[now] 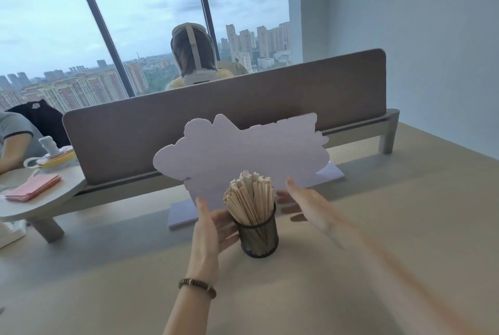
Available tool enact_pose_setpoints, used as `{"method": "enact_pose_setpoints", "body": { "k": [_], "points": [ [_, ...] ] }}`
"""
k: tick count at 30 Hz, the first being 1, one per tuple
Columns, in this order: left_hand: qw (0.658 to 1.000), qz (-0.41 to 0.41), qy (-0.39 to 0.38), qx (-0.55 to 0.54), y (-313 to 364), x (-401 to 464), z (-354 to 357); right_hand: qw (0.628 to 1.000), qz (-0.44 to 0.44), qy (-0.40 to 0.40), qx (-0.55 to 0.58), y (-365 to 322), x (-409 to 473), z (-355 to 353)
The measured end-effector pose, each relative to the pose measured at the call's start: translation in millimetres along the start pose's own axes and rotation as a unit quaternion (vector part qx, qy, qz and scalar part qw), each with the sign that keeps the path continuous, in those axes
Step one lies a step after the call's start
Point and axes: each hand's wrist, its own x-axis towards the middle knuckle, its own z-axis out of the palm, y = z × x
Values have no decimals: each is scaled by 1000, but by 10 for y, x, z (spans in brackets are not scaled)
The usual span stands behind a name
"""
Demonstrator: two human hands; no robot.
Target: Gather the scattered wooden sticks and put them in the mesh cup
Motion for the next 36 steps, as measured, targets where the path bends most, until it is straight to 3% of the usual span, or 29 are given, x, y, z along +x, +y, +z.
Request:
{"method": "enact_pose_setpoints", "body": {
  "k": [5, 14, 22, 30, 36],
  "points": [
    [999, -4, -33, -21, -55, -186, 248, 997, 52, -41, 33, 117, -265, -100],
    [977, -27, -204, -62, -152, -538, 1514, 991, 80, 73, 73, 380, -740, -1209],
    [948, -17, -308, -77, -402, -596, 2801, 970, 62, 184, 144, 764, -1012, -2204],
    [938, -22, -338, -67, -473, -319, 3563, 964, 68, 220, 131, 943, -851, -2680],
    [940, -47, -321, -107, -679, -199, 3553, 960, 74, 228, 147, 1007, -743, -2706]
  ]
}}
